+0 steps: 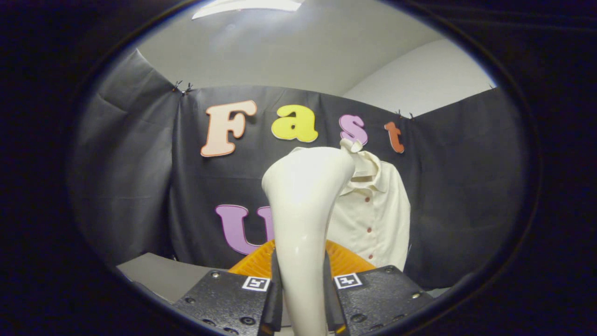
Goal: Iron the clothes twice with a garment steamer, once on the left side and once on the right side.
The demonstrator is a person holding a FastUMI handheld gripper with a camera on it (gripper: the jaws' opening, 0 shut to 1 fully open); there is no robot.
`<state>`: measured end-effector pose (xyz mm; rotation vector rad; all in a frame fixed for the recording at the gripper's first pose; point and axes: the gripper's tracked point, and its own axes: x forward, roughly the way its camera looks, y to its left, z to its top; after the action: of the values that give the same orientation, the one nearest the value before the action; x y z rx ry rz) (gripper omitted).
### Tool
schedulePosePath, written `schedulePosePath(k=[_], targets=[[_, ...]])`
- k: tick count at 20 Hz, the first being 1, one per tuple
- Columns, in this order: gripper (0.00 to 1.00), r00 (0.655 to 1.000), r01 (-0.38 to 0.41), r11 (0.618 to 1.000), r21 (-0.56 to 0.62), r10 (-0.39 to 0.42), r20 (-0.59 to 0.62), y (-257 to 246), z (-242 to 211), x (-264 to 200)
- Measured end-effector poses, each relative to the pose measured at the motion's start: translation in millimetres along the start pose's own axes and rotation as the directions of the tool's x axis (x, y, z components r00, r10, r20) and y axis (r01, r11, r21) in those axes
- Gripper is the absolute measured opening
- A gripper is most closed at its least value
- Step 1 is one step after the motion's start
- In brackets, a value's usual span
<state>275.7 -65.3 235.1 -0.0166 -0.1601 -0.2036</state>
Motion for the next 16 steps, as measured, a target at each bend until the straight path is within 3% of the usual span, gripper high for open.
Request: schedulePosePath(k=[9,16], targets=[[0.36,0.997,0.035,0.999,-0.034,-0.037,-0.063,-49,-23,113],[0.36,0.991,-0.027,1.000,0.003,0.027,-0.128,-40,-62,133]])
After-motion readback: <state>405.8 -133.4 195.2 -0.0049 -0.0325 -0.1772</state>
